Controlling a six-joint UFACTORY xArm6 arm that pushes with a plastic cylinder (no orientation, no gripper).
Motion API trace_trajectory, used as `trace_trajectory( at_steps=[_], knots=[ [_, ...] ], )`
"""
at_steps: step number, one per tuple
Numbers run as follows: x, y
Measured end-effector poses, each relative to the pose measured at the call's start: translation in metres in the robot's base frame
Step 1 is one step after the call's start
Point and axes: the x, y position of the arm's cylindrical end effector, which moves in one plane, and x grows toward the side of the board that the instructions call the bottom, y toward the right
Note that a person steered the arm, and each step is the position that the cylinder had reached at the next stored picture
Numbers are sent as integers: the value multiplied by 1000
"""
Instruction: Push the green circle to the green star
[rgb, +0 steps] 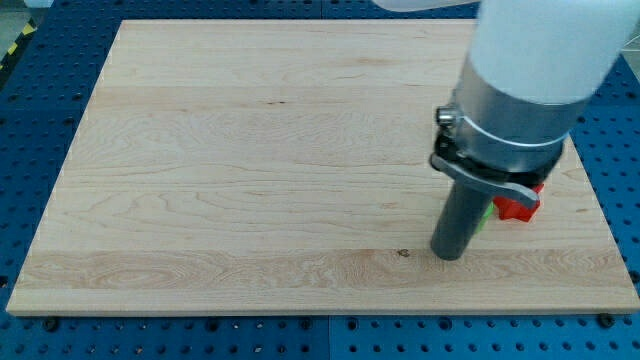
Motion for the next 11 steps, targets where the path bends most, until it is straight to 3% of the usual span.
trace_trajectory(
  at_steps=[2,4,7,11],
  knots=[
    [-6,35],
    [-40,32],
    [-25,-7],
    [-70,-1]
  ],
)
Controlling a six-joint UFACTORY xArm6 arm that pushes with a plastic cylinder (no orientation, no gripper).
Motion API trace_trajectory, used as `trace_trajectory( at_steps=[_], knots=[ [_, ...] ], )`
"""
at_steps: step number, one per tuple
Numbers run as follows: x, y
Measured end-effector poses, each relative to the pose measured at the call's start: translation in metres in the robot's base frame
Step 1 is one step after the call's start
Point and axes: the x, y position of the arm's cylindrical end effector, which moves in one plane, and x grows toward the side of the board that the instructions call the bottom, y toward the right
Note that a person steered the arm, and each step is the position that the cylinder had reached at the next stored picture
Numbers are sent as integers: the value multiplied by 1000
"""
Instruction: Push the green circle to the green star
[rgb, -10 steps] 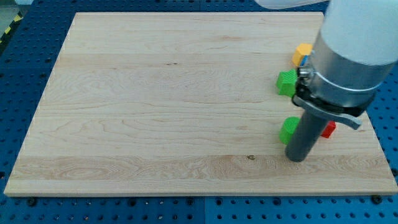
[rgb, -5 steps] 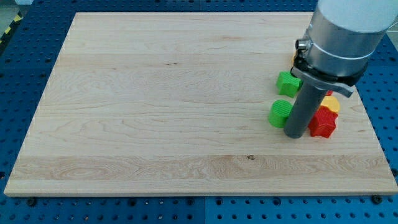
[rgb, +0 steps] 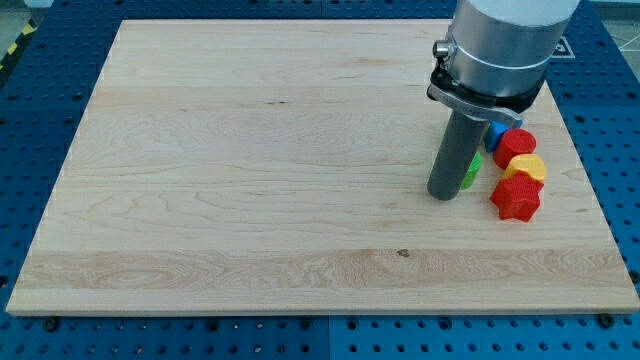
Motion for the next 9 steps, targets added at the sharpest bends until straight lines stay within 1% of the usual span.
trace_trajectory(
  at_steps=[2,5,7,9],
  knots=[
    [0,37],
    [8,39],
    [-8,47],
    [-13,49]
  ],
)
